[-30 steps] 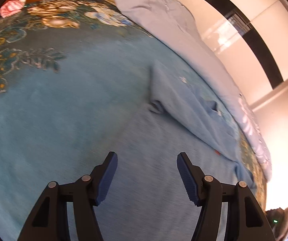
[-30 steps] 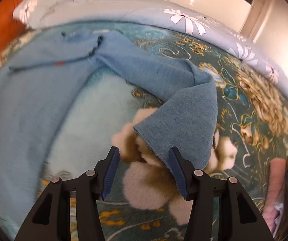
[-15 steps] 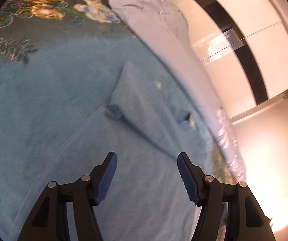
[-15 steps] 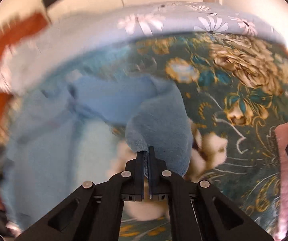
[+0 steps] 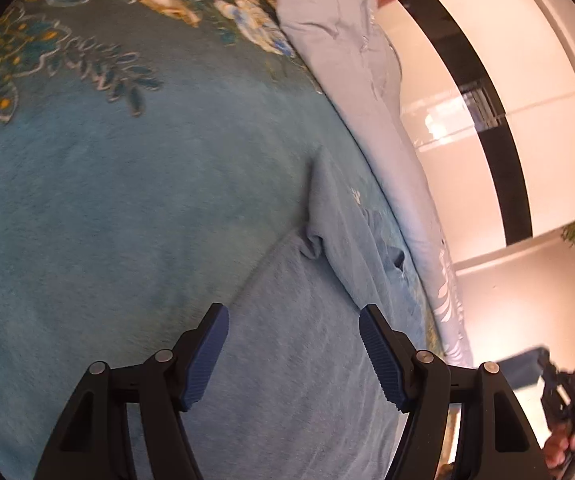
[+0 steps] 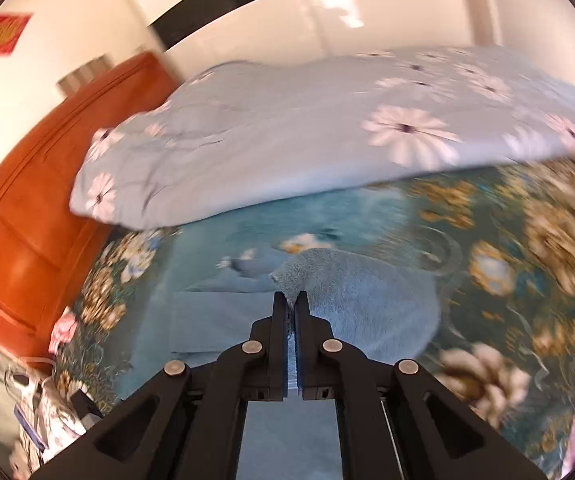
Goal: Fold clothes
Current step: 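Open the right gripper and release the folded sleeve onto the shirt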
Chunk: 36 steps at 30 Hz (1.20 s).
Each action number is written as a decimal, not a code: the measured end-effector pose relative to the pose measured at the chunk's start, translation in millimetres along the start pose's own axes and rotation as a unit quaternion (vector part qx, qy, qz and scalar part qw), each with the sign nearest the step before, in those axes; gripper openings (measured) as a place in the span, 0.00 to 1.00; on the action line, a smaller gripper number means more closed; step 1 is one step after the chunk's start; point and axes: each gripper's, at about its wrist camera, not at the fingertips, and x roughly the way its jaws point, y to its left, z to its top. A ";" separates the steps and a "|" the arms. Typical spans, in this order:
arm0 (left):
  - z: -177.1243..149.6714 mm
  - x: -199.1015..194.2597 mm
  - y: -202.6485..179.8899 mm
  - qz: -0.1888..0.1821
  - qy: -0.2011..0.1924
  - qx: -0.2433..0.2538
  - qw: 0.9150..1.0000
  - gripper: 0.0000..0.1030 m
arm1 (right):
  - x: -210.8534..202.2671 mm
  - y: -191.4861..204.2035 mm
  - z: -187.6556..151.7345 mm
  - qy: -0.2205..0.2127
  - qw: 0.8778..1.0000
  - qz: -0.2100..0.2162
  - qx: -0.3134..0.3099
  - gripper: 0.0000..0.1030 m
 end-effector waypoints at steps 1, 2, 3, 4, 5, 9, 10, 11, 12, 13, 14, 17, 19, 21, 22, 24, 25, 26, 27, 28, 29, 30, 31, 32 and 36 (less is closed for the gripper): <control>1.4 -0.5 3.8 -0.002 0.001 -0.007 1.000 0.70 | 10.9 15.3 1.7 0.005 1.000 0.008 -0.012 0.02; 2.4 -0.9 6.5 -0.003 0.001 -0.013 1.000 0.70 | 22.6 31.5 1.9 0.013 0.999 0.014 -0.027 0.02; 3.0 -1.2 8.2 -0.004 0.001 -0.017 1.000 0.70 | 34.8 47.9 1.9 0.022 0.999 0.020 -0.044 0.02; 3.5 -1.5 9.8 -0.005 0.001 -0.021 1.000 0.70 | 49.8 64.9 0.7 0.031 0.997 0.022 -0.063 0.02; 4.0 -1.9 11.1 -0.007 0.001 -0.024 1.000 0.70 | 64.0 78.9 -2.5 0.041 0.996 0.025 -0.076 0.02; 5.4 -5.8 18.5 -0.010 0.001 -0.030 0.999 0.70 | 132.7 130.5 -15.3 0.092 0.989 0.040 -0.111 0.02; 5.0 -6.7 19.7 -0.010 0.001 -0.030 0.999 0.70 | 146.9 139.6 -19.4 0.102 0.987 0.040 -0.120 0.02; 4.5 -8.2 20.3 -0.011 0.002 -0.030 0.999 0.70 | 161.3 148.6 -23.5 0.112 0.985 0.041 -0.128 0.02; 4.8 -8.3 20.0 -0.011 0.003 -0.029 1.000 0.70 | 176.8 156.9 -28.0 0.122 0.983 0.041 -0.134 0.02; 5.0 -8.5 19.6 -0.011 0.003 -0.029 1.000 0.70 | 191.5 162.1 -32.4 0.133 0.981 0.041 -0.135 0.02; 5.2 -8.8 19.5 -0.011 0.003 -0.029 1.000 0.70 | 206.2 167.4 -36.8 0.144 0.979 0.041 -0.135 0.02; 5.9 -10.5 20.7 -0.013 0.003 -0.032 0.999 0.70 | 246.7 180.7 -49.7 0.172 0.975 0.038 -0.137 0.02; 5.6 -9.2 20.7 -0.013 0.002 -0.035 0.999 0.70 | 268.7 187.1 -57.9 0.188 0.972 0.033 -0.139 0.02; 4.7 -9.7 20.9 -0.013 0.001 -0.036 0.999 0.70 | 282.8 190.6 -63.9 0.197 0.969 0.030 -0.144 0.02; 4.0 -10.3 21.3 -0.012 0.001 -0.036 0.999 0.70 | 287.5 191.4 -65.9 0.201 0.968 0.029 -0.146 0.02; 1.6 -12.4 22.0 -0.009 0.000 -0.035 0.999 0.70 | 295.8 194.7 -70.3 0.205 0.966 0.024 -0.153 0.03; 0.3 -12.7 22.1 -0.008 0.000 -0.034 0.999 0.70 | 299.7 196.3 -72.9 0.209 0.965 0.021 -0.158 0.03; -0.3 -12.4 21.3 -0.005 0.000 -0.033 0.999 0.70 | 303.5 197.8 -75.5 0.213 0.963 0.018 -0.164 0.03; -0.8 -11.9 20.3 -0.003 0.000 -0.031 1.000 0.70 | 306.7 198.8 -78.6 0.218 0.960 0.013 -0.172 0.04; -1.2 -11.4 19.1 -0.001 0.000 -0.029 1.000 0.70 | 307.8 199.2 -81.0 0.220 0.959 0.010 -0.176 0.06; -1.8 -11.6 18.2 0.001 0.000 -0.027 1.000 0.70 | 308.2 199.7 -83.2 0.221 0.958 0.008 -0.181 0.06; -2.2 -11.7 17.7 0.002 0.000 -0.026 1.000 0.70 | 305.4 200.5 -83.4 0.219 0.958 0.010 -0.186 0.06; -2.1 -11.1 17.5 0.003 0.000 -0.025 1.000 0.70 | 302.5 201.3 -83.6 0.218 0.957 0.013 -0.192 0.14; -2.2 -10.6 17.5 0.004 0.001 -0.024 1.000 0.70 | 298.8 202.0 -83.7 0.216 0.956 0.015 -0.198 0.26; -2.0 -10.8 17.4 0.003 0.004 -0.021 1.000 0.70 | 258.5 196.8 -83.1 0.189 0.959 0.027 -0.212 0.34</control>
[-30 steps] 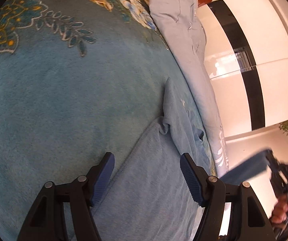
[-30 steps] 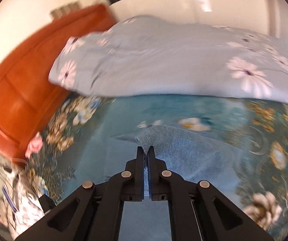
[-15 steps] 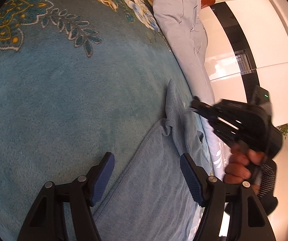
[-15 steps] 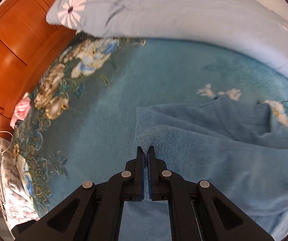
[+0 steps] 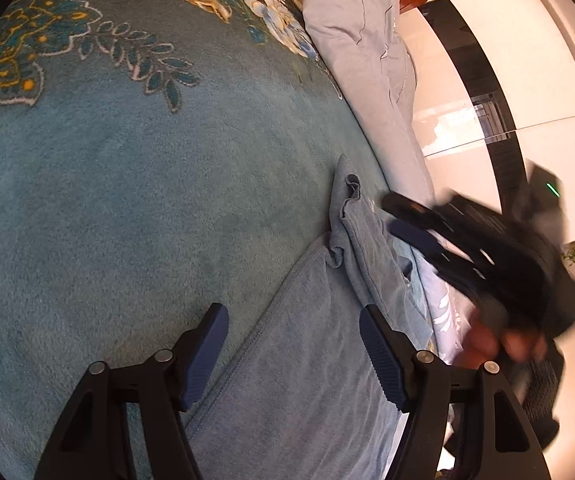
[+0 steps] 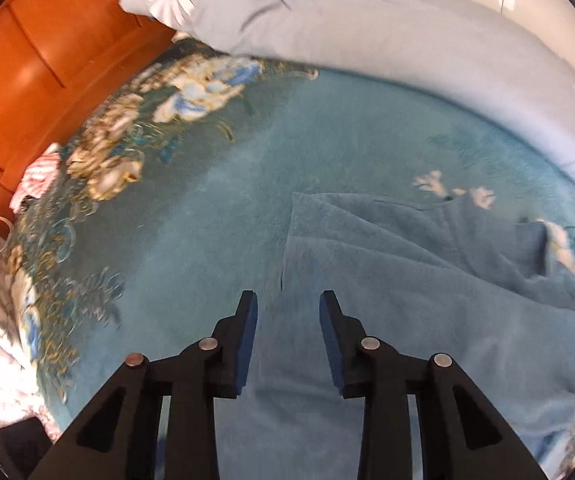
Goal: Fold clothes
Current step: 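Open the right gripper and release the folded sleeve onto the shirt, then move both grippers to the hem of the shirt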
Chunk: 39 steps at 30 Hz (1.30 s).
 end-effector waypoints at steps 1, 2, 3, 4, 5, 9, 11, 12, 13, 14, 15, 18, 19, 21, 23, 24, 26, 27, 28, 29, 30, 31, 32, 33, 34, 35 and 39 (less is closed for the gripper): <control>-0.7 -0.5 -0.8 0.001 0.003 0.005 1.000 0.70 | -12.2 -2.3 -7.6 -0.006 1.000 0.006 -0.002 0.37; -1.9 -1.4 -2.5 0.002 0.009 0.015 1.000 0.70 | -25.3 -6.2 -17.2 -0.016 1.000 0.006 -0.004 0.38; -3.6 -3.2 -4.3 -0.001 0.016 0.028 0.999 0.70 | -38.4 -11.6 -29.0 -0.028 1.000 -0.002 -0.004 0.42; -4.8 -4.6 -6.0 -0.006 0.024 0.040 0.999 0.70 | -50.9 -18.2 -44.3 -0.036 0.999 -0.019 -0.007 0.45; -5.5 -5.6 -7.7 -0.009 0.030 0.055 0.998 0.70 | -62.9 -25.0 -60.0 -0.043 0.998 -0.039 -0.010 0.46; -29.9 -23.9 -14.5 0.059 0.028 0.154 0.986 0.70 | -99.4 -54.8 -132.6 -0.045 0.987 -0.155 -0.017 0.47; -43.9 -30.4 -17.9 0.086 0.031 0.201 0.975 0.70 | -116.2 -61.2 -167.3 -0.057 0.979 -0.196 -0.016 0.47; -51.1 -34.5 -18.8 0.099 0.032 0.219 0.970 0.70 | -123.0 -59.9 -181.3 -0.064 0.976 -0.210 -0.017 0.47; -57.4 -38.0 -19.5 0.109 0.034 0.234 0.966 0.70 | -129.9 -58.5 -195.3 -0.071 0.972 -0.223 -0.019 0.47; -61.8 -40.5 -19.6 0.114 0.037 0.241 0.963 0.70 | -136.4 -56.8 -208.7 -0.079 0.968 -0.236 -0.020 0.48; -65.7 -43.2 -19.9 0.114 0.042 0.246 0.962 0.70 | -141.0 -53.2 -218.4 -0.085 0.966 -0.242 -0.024 0.48; -78.2 -48.8 -21.0 0.105 0.059 0.274 0.954 0.70 | -153.6 -41.9 -244.6 -0.104 0.959 -0.259 -0.035 0.48; -83.3 -49.9 -21.7 0.113 0.059 0.290 0.949 0.70 | -156.8 -37.6 -251.4 -0.111 0.957 -0.266 -0.040 0.48; -93.3 -49.3 -24.2 0.136 0.054 0.315 0.938 0.70 | -160.7 -28.4 -261.2 -0.124 0.953 -0.272 -0.051 0.48; -102.8 -48.6 -25.9 0.158 0.053 0.337 0.927 0.71 | -162.7 -26.2 -270.2 -0.132 0.953 -0.268 -0.055 0.48; -106.7 -48.7 -26.1 0.167 0.053 0.344 0.923 0.71 | -163.4 -26.2 -272.7 -0.134 0.952 -0.268 -0.056 0.48; -111.7 -50.5 -24.5 0.174 0.052 0.349 0.920 0.73 | -165.5 -26.4 -277.9 -0.138 0.953 -0.265 -0.055 0.48; -113.6 -50.9 -23.7 0.177 0.053 0.351 0.918 0.73 | -165.6 -28.1 -280.1 -0.140 0.954 -0.259 -0.052 0.48; -114.7 -51.8 -22.7 0.181 0.054 0.352 0.917 0.73 | -165.8 -29.7 -282.3 -0.143 0.955 -0.254 -0.050 0.48; -116.0 -54.4 -22.1 0.185 0.054 0.355 0.915 0.73 | -165.9 -31.4 -284.5 -0.145 0.957 -0.248 -0.047 0.48; -117.0 -55.2 -22.7 0.189 0.054 0.359 0.913 0.73 | -165.7 -33.5 -286.8 -0.148 0.958 -0.242 -0.044 0.48; -117.6 -55.0 -23.4 0.193 0.054 0.362 0.910 0.73 | -163.6 -38.2 -289.6 -0.146 0.961 -0.232 -0.032 0.48; -118.7 -53.3 -24.2 0.196 0.054 0.365 0.908 0.73 | -160.9 -45.0 -294.1 -0.145 0.965 -0.216 -0.013 0.48; -119.7 -51.6 -25.0 0.200 0.055 0.368 0.906 0.73 | -159.2 -50.5 -298.0 -0.143 0.969 -0.202 0.004 0.48; -120.8 -49.8 -25.8 0.203 0.055 0.372 0.904 0.73 | -155.8 -58.8 -303.8 -0.138 0.973 -0.183 0.027 0.48; -121.6 -48.0 -26.4 0.205 0.055 0.375 0.902 0.73 | -152.3 -67.0 -309.5 -0.132 0.976 -0.165 0.049 0.48; -126.1 -44.7 -26.5 0.213 0.053 0.395 0.892 0.74 | -135.3 -88.6 -331.2 -0.094 0.980 -0.142 0.100 0.48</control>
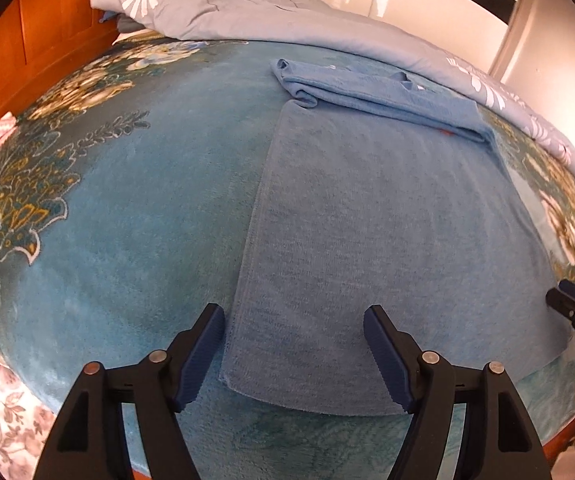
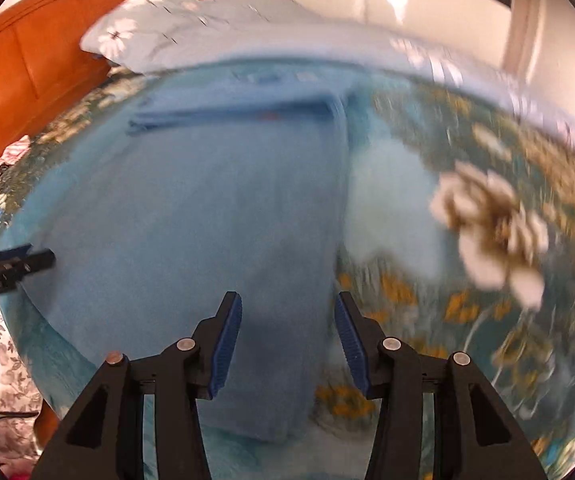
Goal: Fold clothes
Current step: 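Move both grippers to the hem of the shirt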
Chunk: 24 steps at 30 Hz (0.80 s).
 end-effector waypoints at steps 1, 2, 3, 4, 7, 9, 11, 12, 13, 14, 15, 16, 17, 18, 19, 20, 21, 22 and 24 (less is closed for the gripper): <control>-1.1 0.2 -2.0 0.003 -0.002 0.007 1.000 0.74 | -0.9 -2.4 -5.0 -0.002 1.000 0.003 0.004 0.48; -2.1 0.4 -3.7 0.006 -0.004 0.013 1.000 0.76 | -2.1 -4.6 -9.7 -0.004 1.000 0.005 0.009 0.48; -2.9 0.8 -4.8 0.006 -0.006 0.017 1.000 0.78 | -4.8 -5.5 -12.1 -0.009 1.000 0.006 0.012 0.48; -3.7 1.1 -5.9 0.005 -0.008 0.020 1.000 0.79 | -6.7 -5.6 -14.5 -0.009 1.000 0.007 0.017 0.48; -6.1 2.2 -8.7 0.006 -0.015 0.029 0.999 0.83 | -9.7 -4.9 -20.1 -0.007 0.999 0.017 0.028 0.48; -8.0 2.2 -10.3 0.007 -0.021 0.031 0.999 0.84 | -10.8 -6.4 -23.1 -0.005 0.999 0.033 0.041 0.49; -10.4 2.1 -10.2 0.004 -0.030 0.032 0.999 0.86 | -12.8 -8.9 -25.7 -0.004 0.997 0.057 0.056 0.49; -11.5 2.0 -10.2 0.002 -0.034 0.032 0.999 0.86 | -13.7 -9.8 -27.4 -0.005 0.996 0.068 0.066 0.49; -12.2 2.0 -10.5 0.002 -0.037 0.033 0.999 0.87 | -13.0 -10.9 -28.8 -0.007 0.995 0.072 0.074 0.49; -12.9 2.0 -10.8 0.002 -0.040 0.035 0.999 0.87 | -13.1 -13.0 -29.3 -0.007 0.993 0.080 0.087 0.49; -13.5 2.0 -11.1 0.002 -0.042 0.037 0.998 0.88 | -13.3 -15.3 -29.7 -0.008 0.991 0.087 0.101 0.49; -13.7 2.0 -11.4 0.002 -0.043 0.039 0.998 0.88 | -13.7 -18.2 -30.2 -0.009 0.988 0.096 0.117 0.49; -13.7 2.1 -11.6 0.002 -0.043 0.041 0.998 0.88 | -14.0 -21.0 -30.7 -0.009 0.986 0.105 0.132 0.49; -13.4 2.1 -11.4 0.001 -0.041 0.042 0.998 0.88 | -13.9 -23.5 -31.4 -0.010 0.983 0.114 0.144 0.49; -13.0 2.2 -11.2 0.000 -0.040 0.043 0.998 0.88 | -13.9 -25.1 -31.7 -0.011 0.981 0.119 0.151 0.49; -12.6 2.1 -10.8 -0.003 -0.038 0.043 0.998 0.88 | -14.0 -26.6 -32.0 -0.011 0.979 0.125 0.158 0.49; -12.5 1.8 -10.4 -0.006 -0.036 0.044 0.998 0.88 | -14.0 -27.5 -32.2 -0.011 0.977 0.133 0.164 0.49; -12.7 1.3 -10.0 -0.010 -0.034 0.045 0.998 0.88 | -14.1 -28.4 -32.4 -0.011 0.975 0.141 0.169 0.48; -13.4 -0.5 -7.5 -0.022 -0.031 0.048 0.998 0.88 | -14.2 -30.1 -32.0 -0.010 0.971 0.157 0.178 0.45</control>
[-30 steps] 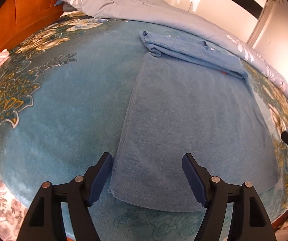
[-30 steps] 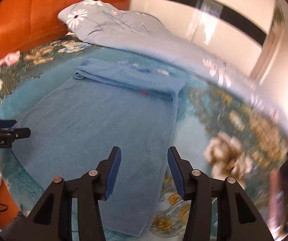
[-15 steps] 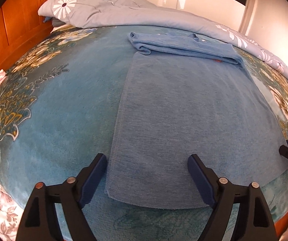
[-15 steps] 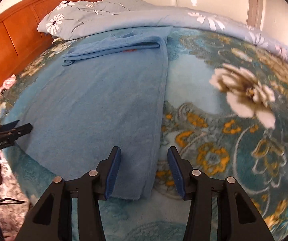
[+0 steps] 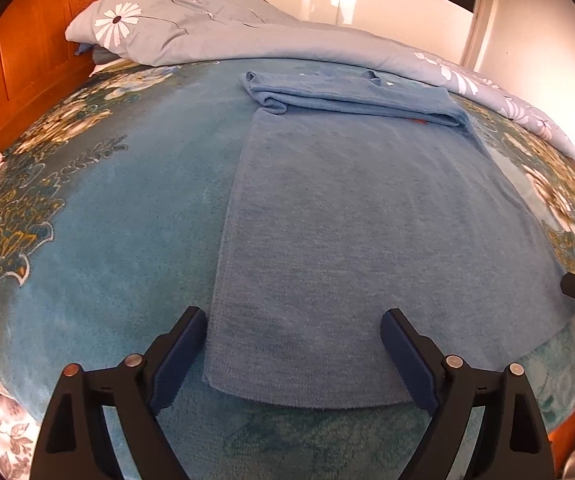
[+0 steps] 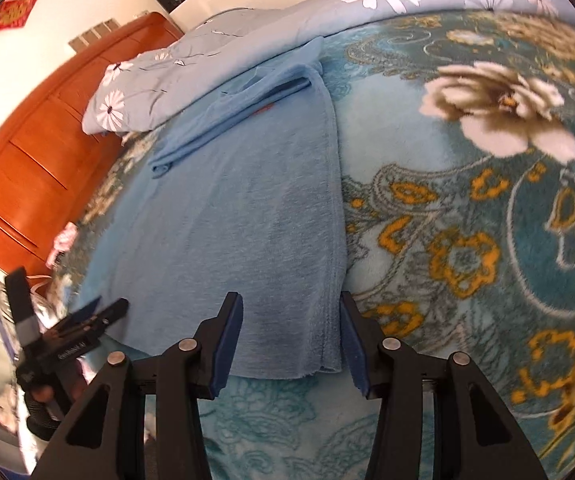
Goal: Fold clothes
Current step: 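Move both grippers to the hem of the shirt, then grasp the hem with both grippers and fold it toward the collar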
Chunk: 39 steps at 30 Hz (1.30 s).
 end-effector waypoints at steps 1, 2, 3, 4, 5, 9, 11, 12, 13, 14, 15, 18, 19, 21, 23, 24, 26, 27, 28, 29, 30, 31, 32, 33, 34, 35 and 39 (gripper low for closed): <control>-0.5 -1.4 2.2 -0.009 0.001 0.000 1.000 0.88 | 0.3 0.5 -0.6 0.004 1.000 0.011 0.003 0.39; -1.1 -3.2 5.4 -0.021 0.001 -0.003 1.000 0.88 | 0.5 1.0 -1.2 0.008 1.000 0.021 0.006 0.36; -1.9 -5.8 10.4 -0.038 0.000 -0.010 0.999 0.88 | 0.7 0.8 -2.3 0.011 1.000 0.027 0.007 0.32; -2.8 -8.3 15.3 -0.056 -0.001 -0.017 0.998 0.88 | 0.9 0.7 -3.5 0.014 0.999 0.032 0.008 0.31; -3.3 -10.6 20.9 -0.075 0.000 -0.028 0.997 0.88 | 1.1 0.6 -4.6 0.017 0.999 0.036 0.008 0.31; -4.0 -14.7 45.2 -0.168 0.013 -0.092 0.981 0.88 | 0.5 -5.7 -4.8 0.015 0.998 0.052 0.023 0.31; -4.9 -13.8 54.5 -0.212 0.020 -0.120 0.970 0.88 | 2.6 -7.4 -2.0 0.015 0.998 0.060 0.029 0.31; -5.6 -12.7 57.3 -0.224 0.021 -0.129 0.966 0.87 | 3.6 -8.2 -0.6 0.015 0.997 0.064 0.032 0.31; -6.1 -11.6 60.1 -0.236 0.021 -0.139 0.962 0.87 | 4.8 -9.0 0.8 0.016 0.997 0.069 0.034 0.31; -6.1 -10.8 62.9 -0.245 0.020 -0.150 0.958 0.87 | 7.1 -8.9 2.0 0.018 0.996 0.074 0.037 0.32; -6.0 -10.0 65.7 -0.253 0.020 -0.162 0.954 0.87 | 9.2 -9.0 2.7 0.020 0.996 0.079 0.040 0.32; -7.4 -8.1 75.8 -0.281 0.017 -0.194 0.940 0.86 | 9.4 -11.5 2.8 0.022 0.995 0.091 0.046 0.32; -8.1 -7.4 79.5 -0.290 0.016 -0.205 0.935 0.85 | 7.9 -13.3 1.9 0.023 0.994 0.095 0.048 0.32; -8.7 -5.1 86.9 -0.293 0.020 -0.227 0.929 0.78 | 3.6 -19.6 -1.3 0.020 0.993 0.100 0.057 0.32; -6.7 -4.0 88.7 -0.282 0.024 -0.234 0.930 0.77 | -1.2 -26.1 -3.4 0.014 0.993 0.097 0.065 0.32; -3.9 -3.4 83.9 -0.268 0.030 -0.225 0.936 0.77 | -2.0 -28.6 -3.2 0.011 0.992 0.099 0.071 0.32; 2.5 -3.2 70.5 -0.244 0.040 -0.201 0.948 0.77 | -1.3 -31.7 -1.3 0.007 0.991 0.105 0.080 0.32; 4.4 -1.5 66.2 -0.244 0.044 -0.197 0.948 0.76 | 0.6 -31.5 0.2 0.007 0.991 0.108 0.081 0.32; 6.3 0.1 61.9 -0.244 0.048 -0.194 0.949 0.76 | 2.9 -30.3 1.7 0.008 0.991 0.111 0.079 0.32; 7.5 2.1 59.9 -0.249 0.050 -0.195 0.947 0.76 | 4.8 -28.3 2.7 0.009 0.990 0.116 0.077 0.32; 7.4 4.6 62.6 -0.263 0.051 -0.208 0.941 0.75 | 6.6 -26.2 3.7 0.010 0.990 0.121 0.074 0.32; 6.4 7.0 65.6 -0.274 0.053 -0.220 0.935 0.73 | 8.3 -24.3 4.6 0.011 0.989 0.126 0.072 0.32; 3.8 8.8 69.4 -0.281 0.054 -0.232 0.930 0.64 | 8.9 -23.1 4.2 0.012 0.990 0.126 0.068 0.32; 0.5 10.7 73.7 -0.284 0.055 -0.244 0.925 0.51 | 9.4 -22.0 3.8 0.013 0.990 0.126 0.065 0.31; -4.3 12.8 79.2 -0.286 0.057 -0.258 0.921 0.45 | 9.9 -21.4 3.3 0.013 0.990 0.124 0.061 0.28; -9.1 15.1 85.7 -0.293 0.059 -0.275 0.914 0.34 | 9.7 -23.7 2.3 0.015 0.991 0.117 0.061 0.20; -20.3 22.0 95.1 -0.301 0.068 -0.298 0.903 0.11 | 7.4 -37.6 -1.4 0.018 0.990 0.119 0.076 0.08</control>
